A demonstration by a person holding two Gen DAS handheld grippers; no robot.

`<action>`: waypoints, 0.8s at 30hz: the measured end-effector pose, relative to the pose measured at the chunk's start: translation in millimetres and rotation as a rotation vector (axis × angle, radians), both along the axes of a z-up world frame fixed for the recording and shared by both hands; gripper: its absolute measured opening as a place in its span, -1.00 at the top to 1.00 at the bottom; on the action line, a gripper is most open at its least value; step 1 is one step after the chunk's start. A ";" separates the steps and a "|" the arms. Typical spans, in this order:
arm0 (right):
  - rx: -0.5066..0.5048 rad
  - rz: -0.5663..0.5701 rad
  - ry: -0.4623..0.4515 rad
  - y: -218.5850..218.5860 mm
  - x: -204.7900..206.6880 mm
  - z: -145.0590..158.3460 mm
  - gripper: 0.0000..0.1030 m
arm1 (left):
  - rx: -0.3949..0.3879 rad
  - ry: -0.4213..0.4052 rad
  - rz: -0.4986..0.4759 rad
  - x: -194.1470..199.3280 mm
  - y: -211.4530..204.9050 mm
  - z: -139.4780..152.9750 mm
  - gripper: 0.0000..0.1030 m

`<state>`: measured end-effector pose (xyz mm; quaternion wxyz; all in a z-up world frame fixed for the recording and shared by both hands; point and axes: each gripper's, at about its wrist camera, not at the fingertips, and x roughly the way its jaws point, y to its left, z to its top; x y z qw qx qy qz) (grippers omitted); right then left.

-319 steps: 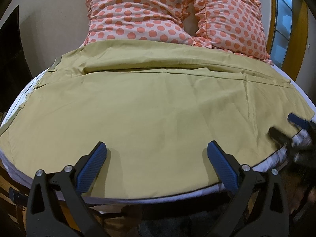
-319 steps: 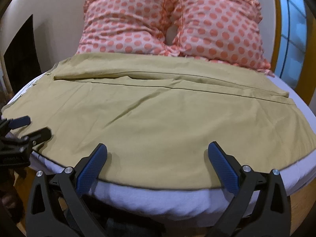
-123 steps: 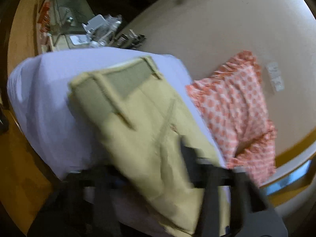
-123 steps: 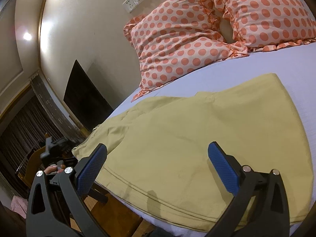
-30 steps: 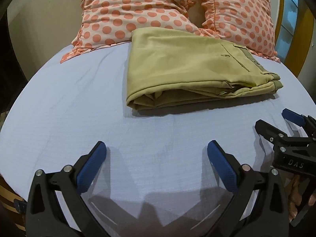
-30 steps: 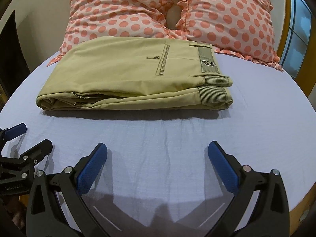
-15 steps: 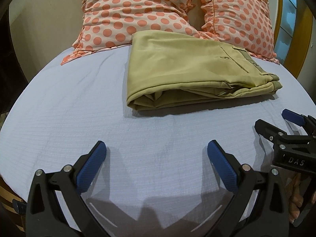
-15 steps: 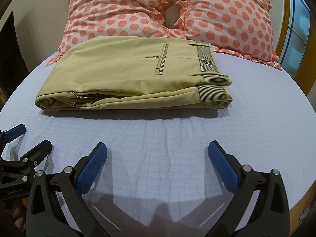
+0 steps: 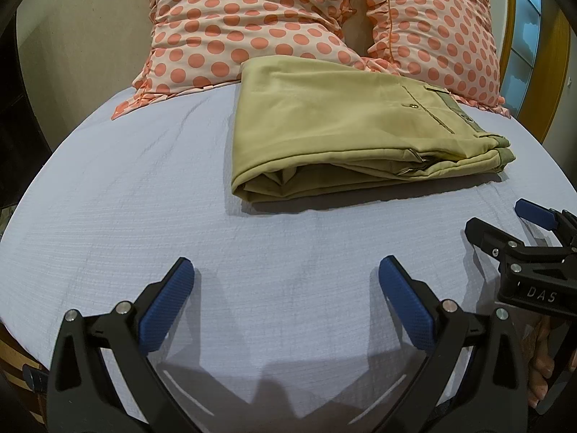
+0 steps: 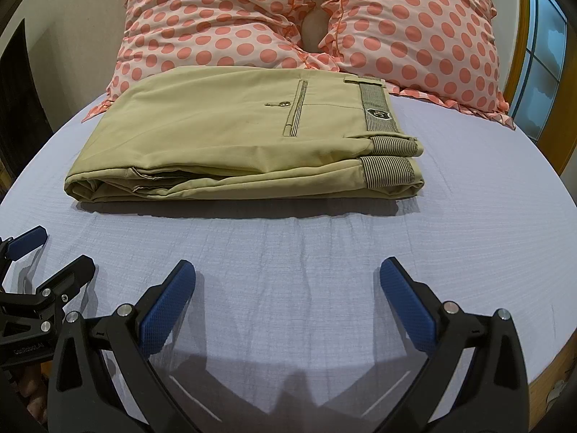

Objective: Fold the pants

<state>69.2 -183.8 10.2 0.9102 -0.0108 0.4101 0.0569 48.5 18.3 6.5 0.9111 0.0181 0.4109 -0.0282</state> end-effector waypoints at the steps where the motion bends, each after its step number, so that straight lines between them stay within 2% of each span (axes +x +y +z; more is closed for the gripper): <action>1: 0.000 0.000 0.000 -0.1 0.0 -0.3 -0.97 | 0.000 0.000 0.000 0.1 -0.1 0.0 -0.97; 24: 0.000 0.001 0.000 0.3 -0.2 0.2 -0.97 | -0.005 0.013 0.017 3.1 0.1 1.6 -0.97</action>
